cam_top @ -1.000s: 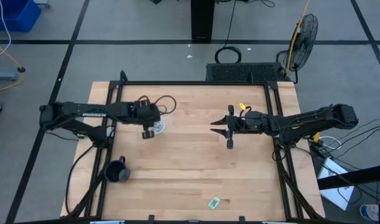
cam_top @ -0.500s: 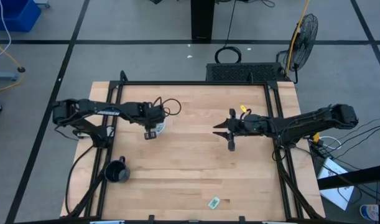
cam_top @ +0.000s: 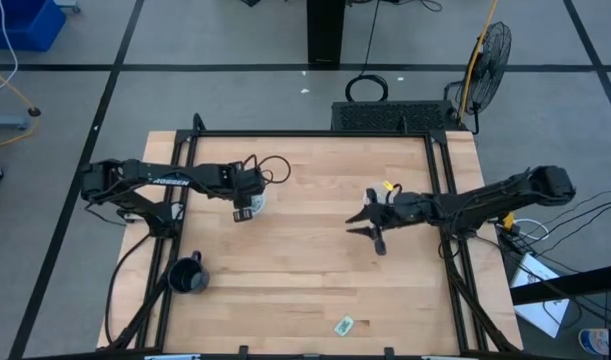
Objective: Pick and place Stevia / Truvia into bins
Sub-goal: Put the stevia packet into the right transparent container
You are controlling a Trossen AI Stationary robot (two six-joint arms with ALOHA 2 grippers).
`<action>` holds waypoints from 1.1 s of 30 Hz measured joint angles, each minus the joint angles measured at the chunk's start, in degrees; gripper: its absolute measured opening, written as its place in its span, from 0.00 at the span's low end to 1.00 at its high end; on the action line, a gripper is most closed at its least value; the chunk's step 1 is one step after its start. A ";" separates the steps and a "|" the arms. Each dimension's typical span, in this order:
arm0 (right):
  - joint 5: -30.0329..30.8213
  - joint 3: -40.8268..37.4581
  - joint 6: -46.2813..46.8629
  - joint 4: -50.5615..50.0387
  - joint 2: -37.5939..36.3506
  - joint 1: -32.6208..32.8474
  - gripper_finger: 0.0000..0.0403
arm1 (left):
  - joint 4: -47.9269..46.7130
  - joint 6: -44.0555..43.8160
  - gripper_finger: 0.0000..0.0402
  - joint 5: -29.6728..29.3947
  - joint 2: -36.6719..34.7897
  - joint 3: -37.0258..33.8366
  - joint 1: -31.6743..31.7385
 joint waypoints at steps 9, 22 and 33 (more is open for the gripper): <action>2.02 6.94 -2.77 -0.36 4.03 14.02 0.26 | -3.67 0.17 0.37 0.03 0.00 10.00 -2.21; 4.30 22.65 4.92 -3.30 29.51 32.64 0.26 | 5.70 -1.08 0.37 0.50 -0.04 23.24 -9.19; 10.58 23.90 11.18 -3.83 40.11 37.50 0.37 | 8.47 -2.70 0.37 0.61 -0.02 23.26 -14.73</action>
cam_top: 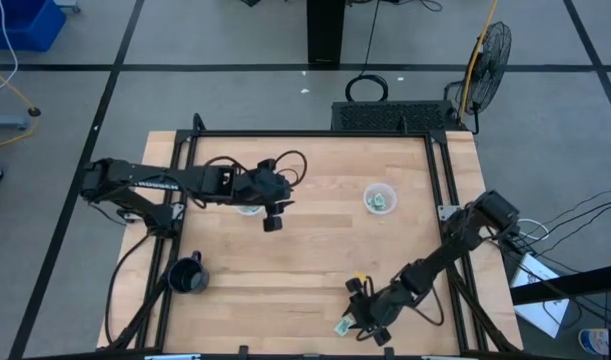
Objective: Pick and place Stevia / Truvia into bins
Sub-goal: Put the stevia packet into the right transparent container
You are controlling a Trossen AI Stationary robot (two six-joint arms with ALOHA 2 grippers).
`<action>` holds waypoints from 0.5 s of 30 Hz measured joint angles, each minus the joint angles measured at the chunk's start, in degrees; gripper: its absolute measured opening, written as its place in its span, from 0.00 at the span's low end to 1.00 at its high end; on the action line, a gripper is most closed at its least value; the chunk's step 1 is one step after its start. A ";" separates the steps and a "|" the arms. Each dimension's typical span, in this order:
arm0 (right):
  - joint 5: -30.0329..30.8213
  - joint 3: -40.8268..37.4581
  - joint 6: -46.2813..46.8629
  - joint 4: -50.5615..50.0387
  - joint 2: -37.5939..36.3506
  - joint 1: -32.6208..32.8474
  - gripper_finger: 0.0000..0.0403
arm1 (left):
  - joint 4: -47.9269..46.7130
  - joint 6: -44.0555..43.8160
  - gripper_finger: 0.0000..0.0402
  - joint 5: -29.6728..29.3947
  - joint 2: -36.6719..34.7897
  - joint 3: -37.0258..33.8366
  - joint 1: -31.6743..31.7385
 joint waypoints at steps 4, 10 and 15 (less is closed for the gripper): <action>-0.13 0.01 -2.20 -0.56 1.63 0.00 0.42 | 0.05 0.66 0.37 0.02 0.00 0.00 -0.60; -0.32 0.01 -1.38 -0.61 3.42 0.00 0.42 | 0.09 0.83 0.37 0.00 0.00 0.00 -0.59; 0.15 0.27 5.22 -3.78 5.38 -0.43 0.35 | 0.09 0.54 0.37 0.00 0.00 0.00 -0.61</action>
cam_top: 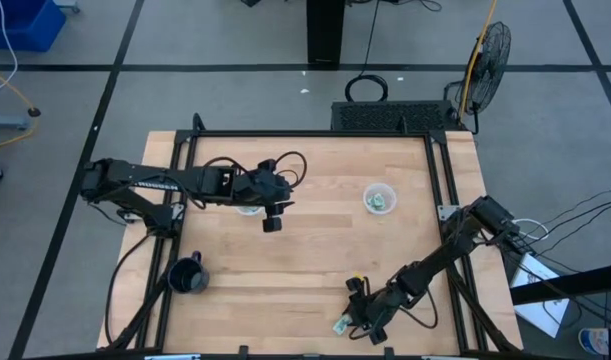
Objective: Pick and place Stevia / Truvia into bins
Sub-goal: Put the stevia packet into the right transparent container
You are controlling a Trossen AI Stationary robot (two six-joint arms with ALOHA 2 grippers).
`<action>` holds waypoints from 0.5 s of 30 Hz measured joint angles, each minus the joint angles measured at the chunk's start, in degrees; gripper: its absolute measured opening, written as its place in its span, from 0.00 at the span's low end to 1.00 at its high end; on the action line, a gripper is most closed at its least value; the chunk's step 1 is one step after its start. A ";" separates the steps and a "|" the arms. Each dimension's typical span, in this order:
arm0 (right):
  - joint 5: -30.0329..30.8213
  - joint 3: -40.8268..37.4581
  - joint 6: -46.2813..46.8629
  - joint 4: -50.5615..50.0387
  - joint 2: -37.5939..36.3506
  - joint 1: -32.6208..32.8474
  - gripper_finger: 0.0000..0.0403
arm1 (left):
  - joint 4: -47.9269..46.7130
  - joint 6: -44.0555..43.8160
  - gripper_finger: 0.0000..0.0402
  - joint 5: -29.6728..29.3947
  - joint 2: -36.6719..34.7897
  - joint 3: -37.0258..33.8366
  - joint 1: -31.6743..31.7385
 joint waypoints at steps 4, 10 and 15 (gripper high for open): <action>0.05 -0.17 1.62 -0.41 -0.17 -0.71 0.24 | 0.00 -0.05 0.37 0.00 0.00 0.00 0.02; -0.96 -0.53 -1.45 -1.83 -2.66 -2.45 0.03 | 0.16 2.57 0.37 -0.15 0.00 -0.02 0.11; 2.79 -1.93 -3.11 -6.27 -7.81 -4.22 0.04 | 1.68 2.81 0.37 -0.24 0.00 -0.02 0.11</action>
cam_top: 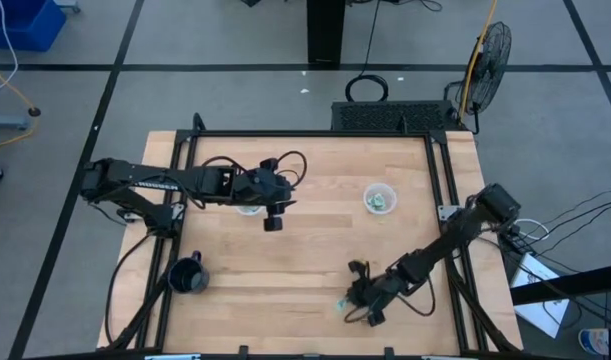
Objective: Pick and place Stevia / Truvia into bins
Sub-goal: Put the stevia packet into the right transparent container
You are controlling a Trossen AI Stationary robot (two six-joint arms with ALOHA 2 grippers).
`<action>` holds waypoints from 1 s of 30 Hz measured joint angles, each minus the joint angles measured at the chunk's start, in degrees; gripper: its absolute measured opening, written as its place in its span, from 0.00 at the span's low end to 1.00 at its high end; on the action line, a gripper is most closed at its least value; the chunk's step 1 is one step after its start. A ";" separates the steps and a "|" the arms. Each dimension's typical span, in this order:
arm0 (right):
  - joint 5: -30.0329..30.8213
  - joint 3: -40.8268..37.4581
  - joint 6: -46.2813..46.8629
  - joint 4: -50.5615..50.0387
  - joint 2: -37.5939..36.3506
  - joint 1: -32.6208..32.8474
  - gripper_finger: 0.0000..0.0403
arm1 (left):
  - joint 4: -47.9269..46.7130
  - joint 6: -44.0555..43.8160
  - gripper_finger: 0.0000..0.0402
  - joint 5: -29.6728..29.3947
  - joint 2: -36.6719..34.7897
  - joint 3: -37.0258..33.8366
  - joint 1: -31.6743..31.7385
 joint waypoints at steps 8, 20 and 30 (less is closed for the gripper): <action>19.29 -0.47 -1.59 -23.69 -22.00 -2.60 0.02 | 5.09 1.03 0.37 -3.78 0.00 -0.02 0.00; 33.01 -3.27 13.71 -56.36 -44.83 -21.74 0.03 | 5.84 0.95 0.37 -6.43 0.00 -0.02 3.83; 21.68 -15.73 0.53 -40.97 -44.54 -37.45 0.04 | 5.60 -3.32 0.37 -6.38 0.00 -0.02 8.36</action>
